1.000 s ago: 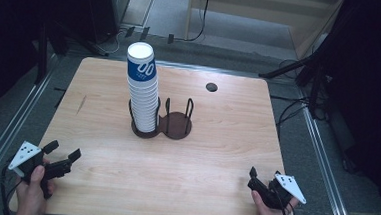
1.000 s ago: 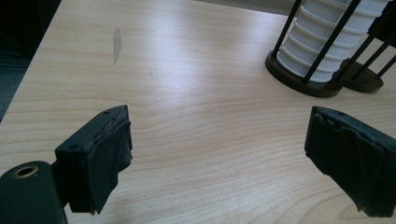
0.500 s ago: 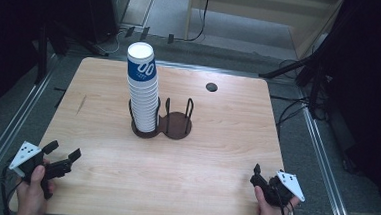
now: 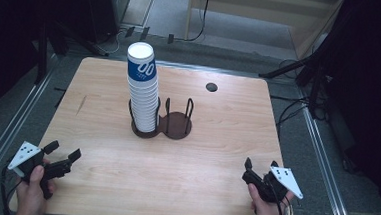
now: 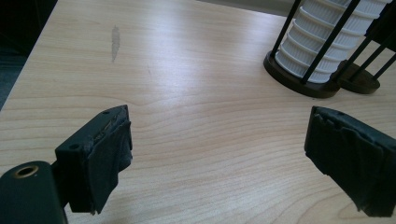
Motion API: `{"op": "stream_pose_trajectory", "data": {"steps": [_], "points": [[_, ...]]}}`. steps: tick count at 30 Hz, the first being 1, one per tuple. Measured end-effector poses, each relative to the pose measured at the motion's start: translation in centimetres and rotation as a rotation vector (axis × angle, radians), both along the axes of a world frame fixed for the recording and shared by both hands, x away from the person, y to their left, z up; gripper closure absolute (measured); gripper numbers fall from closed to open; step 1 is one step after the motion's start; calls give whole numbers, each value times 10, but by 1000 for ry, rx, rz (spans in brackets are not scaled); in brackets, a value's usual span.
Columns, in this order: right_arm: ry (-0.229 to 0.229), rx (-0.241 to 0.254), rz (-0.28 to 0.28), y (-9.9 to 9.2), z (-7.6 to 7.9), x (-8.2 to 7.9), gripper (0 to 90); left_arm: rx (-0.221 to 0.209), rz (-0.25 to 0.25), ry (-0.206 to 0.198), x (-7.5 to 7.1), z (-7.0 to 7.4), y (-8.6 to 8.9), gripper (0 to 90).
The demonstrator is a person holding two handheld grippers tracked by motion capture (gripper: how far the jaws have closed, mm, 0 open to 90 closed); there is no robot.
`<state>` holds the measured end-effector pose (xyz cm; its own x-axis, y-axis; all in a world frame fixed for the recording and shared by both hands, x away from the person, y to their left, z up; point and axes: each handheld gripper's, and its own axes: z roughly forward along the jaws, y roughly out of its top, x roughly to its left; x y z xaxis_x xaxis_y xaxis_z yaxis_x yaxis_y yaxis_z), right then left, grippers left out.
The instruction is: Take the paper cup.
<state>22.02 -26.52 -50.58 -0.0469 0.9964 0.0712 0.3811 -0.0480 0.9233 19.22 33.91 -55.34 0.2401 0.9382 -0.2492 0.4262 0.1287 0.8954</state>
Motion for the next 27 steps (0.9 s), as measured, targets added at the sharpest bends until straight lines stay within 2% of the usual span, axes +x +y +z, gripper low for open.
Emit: {"op": "stream_pose_trajectory", "data": {"steps": [9,14,27], "points": [[-23,4,52,24,15,5,134,-9,-4,0,0,0,1,83],[-33,-2,92,46,28,12,130,-14,-3,-1,1,0,1,83],[-75,12,153,84,50,26,132,0,-14,3,1,0,0,83]]}}
